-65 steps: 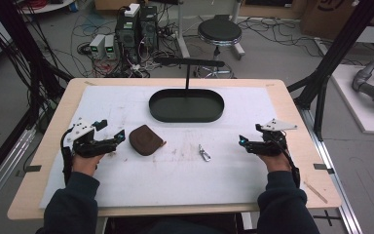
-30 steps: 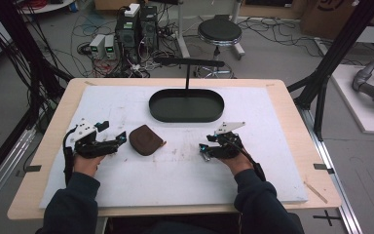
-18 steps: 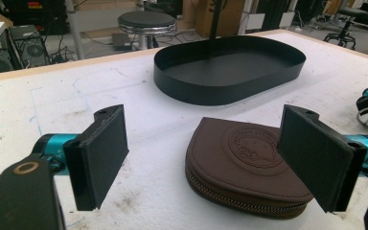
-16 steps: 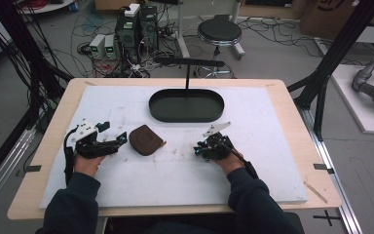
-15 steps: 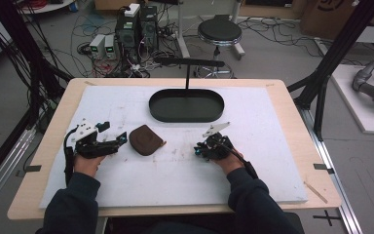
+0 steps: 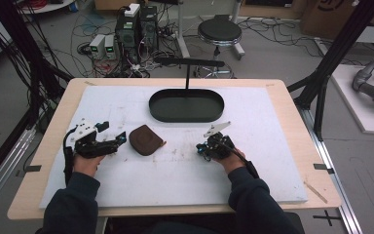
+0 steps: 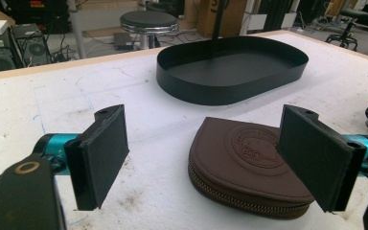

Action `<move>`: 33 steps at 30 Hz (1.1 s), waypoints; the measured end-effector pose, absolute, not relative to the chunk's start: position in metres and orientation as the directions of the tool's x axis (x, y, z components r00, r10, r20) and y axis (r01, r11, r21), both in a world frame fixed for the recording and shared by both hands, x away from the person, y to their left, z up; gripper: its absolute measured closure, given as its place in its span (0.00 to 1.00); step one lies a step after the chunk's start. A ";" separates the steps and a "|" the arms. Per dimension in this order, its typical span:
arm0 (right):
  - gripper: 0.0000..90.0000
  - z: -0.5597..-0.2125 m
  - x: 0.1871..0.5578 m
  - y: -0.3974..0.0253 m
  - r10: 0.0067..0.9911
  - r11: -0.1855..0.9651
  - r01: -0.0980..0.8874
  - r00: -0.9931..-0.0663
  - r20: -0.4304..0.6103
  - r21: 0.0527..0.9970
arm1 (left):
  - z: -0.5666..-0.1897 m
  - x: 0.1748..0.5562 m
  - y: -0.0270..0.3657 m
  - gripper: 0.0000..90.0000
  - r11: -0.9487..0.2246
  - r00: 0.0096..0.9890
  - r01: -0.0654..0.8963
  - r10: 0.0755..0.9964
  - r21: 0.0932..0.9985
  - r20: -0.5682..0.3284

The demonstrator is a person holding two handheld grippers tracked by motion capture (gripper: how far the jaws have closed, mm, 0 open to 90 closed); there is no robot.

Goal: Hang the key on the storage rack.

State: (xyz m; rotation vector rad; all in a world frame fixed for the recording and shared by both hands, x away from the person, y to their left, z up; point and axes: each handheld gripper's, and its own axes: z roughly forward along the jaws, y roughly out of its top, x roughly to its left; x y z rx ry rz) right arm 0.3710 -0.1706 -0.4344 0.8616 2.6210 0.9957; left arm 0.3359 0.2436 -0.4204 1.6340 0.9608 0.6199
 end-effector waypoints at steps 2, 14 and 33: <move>0.99 -0.431 0.372 -0.173 0.591 0.591 0.444 -0.807 0.013 0.674 | -0.421 0.336 0.244 0.20 -0.085 0.535 0.276 0.841 0.958 -0.080; 0.99 -0.430 0.376 -0.182 0.605 0.561 0.466 -0.795 0.046 0.684 | -0.421 0.336 0.244 0.20 -0.085 0.535 0.279 0.841 0.957 -0.081; 0.88 -0.430 0.369 -0.200 0.606 0.590 0.488 -0.794 0.048 0.644 | -0.421 0.336 0.245 0.21 -0.084 0.534 0.282 0.841 0.956 -0.084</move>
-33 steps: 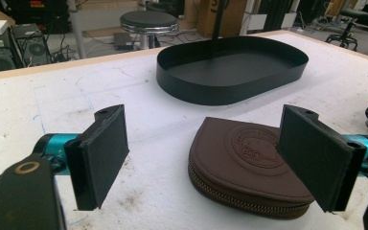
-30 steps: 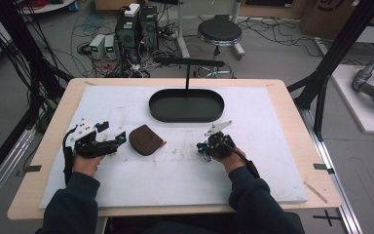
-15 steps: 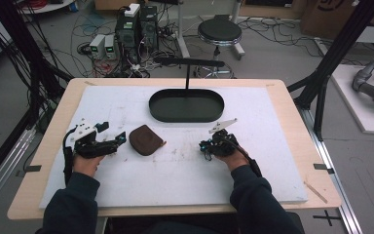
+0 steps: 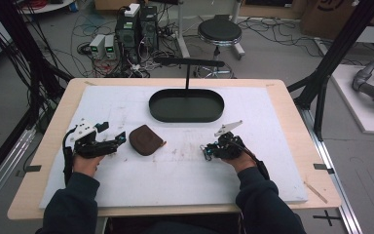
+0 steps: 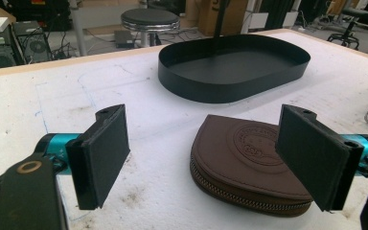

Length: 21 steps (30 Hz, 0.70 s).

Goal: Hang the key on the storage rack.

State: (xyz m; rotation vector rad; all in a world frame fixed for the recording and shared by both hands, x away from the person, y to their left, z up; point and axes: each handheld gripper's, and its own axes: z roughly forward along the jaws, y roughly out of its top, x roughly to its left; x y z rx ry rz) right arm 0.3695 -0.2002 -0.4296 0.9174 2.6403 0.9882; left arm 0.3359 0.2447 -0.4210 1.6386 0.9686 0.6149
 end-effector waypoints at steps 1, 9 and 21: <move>0.89 -0.430 0.370 -0.199 0.603 0.594 0.488 -0.796 0.047 0.640 | -0.421 0.336 0.245 0.21 -0.083 0.534 0.282 0.842 0.956 -0.084; 1.00 -0.429 0.369 -0.193 0.575 0.646 0.440 -0.818 -0.018 0.623 | -0.421 0.336 0.245 0.21 -0.086 0.534 0.284 0.841 0.955 -0.083; 1.00 -0.410 0.367 -0.207 0.599 0.548 0.384 -0.801 -0.028 0.743 | -0.421 0.336 0.245 0.21 -0.085 0.532 0.284 0.842 0.955 -0.083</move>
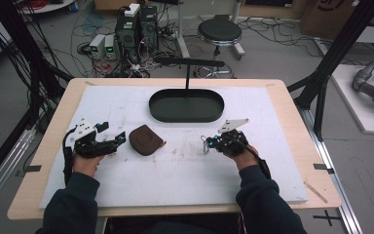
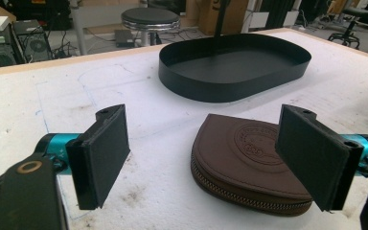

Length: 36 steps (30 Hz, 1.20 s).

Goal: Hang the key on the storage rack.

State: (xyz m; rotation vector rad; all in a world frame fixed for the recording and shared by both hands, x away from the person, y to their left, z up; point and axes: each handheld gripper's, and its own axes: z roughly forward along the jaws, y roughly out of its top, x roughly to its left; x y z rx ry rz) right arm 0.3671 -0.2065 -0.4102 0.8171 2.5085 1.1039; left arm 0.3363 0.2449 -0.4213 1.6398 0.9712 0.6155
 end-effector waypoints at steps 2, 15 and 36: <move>1.00 -0.408 0.367 -0.209 0.604 0.535 0.379 -0.797 -0.028 0.756 | -0.421 0.336 0.245 0.21 -0.085 0.532 0.285 0.842 0.955 -0.084; 1.00 -0.380 0.387 -0.226 0.659 0.425 0.337 -0.751 -0.032 0.840 | -0.422 0.337 0.245 0.21 -0.092 0.533 0.288 0.842 0.953 -0.080; 1.00 -0.339 0.464 -0.235 0.722 0.352 0.343 -0.691 -0.019 0.871 | -0.423 0.337 0.244 0.21 -0.097 0.537 0.297 0.840 0.950 -0.082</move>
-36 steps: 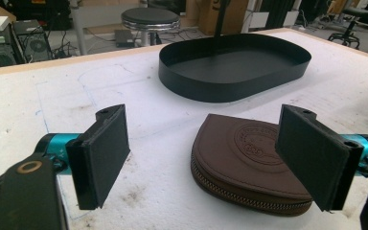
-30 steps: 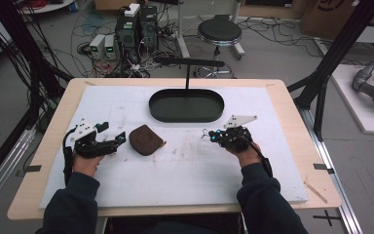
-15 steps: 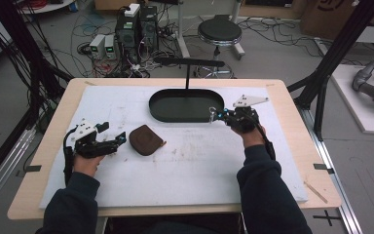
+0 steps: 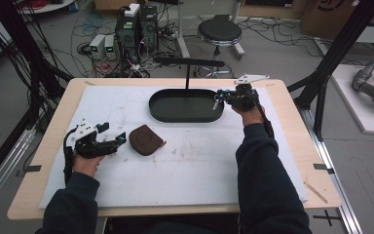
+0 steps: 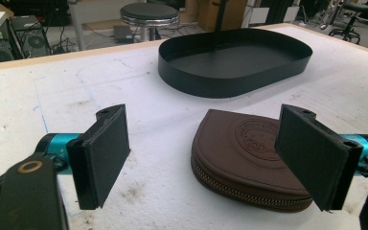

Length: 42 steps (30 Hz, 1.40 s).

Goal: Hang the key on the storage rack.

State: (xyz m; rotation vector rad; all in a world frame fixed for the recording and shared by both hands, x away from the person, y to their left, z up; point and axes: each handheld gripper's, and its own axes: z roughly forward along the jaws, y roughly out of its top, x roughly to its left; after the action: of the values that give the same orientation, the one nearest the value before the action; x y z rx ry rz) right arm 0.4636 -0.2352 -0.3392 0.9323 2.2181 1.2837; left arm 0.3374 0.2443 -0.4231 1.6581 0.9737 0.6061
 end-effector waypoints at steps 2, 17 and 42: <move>1.00 -0.340 0.465 -0.235 0.720 0.348 0.341 -0.694 -0.015 0.873 | -0.423 0.337 0.244 0.21 -0.099 0.538 0.296 0.839 0.950 -0.080; 1.00 -0.329 0.482 -0.232 0.720 0.342 0.341 -0.694 -0.011 0.875 | -0.424 0.338 0.244 0.21 -0.096 0.537 0.300 0.839 0.949 -0.084; 1.00 -0.298 0.544 -0.235 0.800 0.250 0.332 -0.600 0.000 0.910 | -0.425 0.339 0.245 0.21 -0.097 0.537 0.307 0.839 0.947 -0.088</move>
State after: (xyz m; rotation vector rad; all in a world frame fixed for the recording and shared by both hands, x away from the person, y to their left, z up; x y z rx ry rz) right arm 0.5444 -0.2352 -0.2979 1.0284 2.0581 1.3223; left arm 0.3392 0.2449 -0.4248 1.6633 0.9807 0.5973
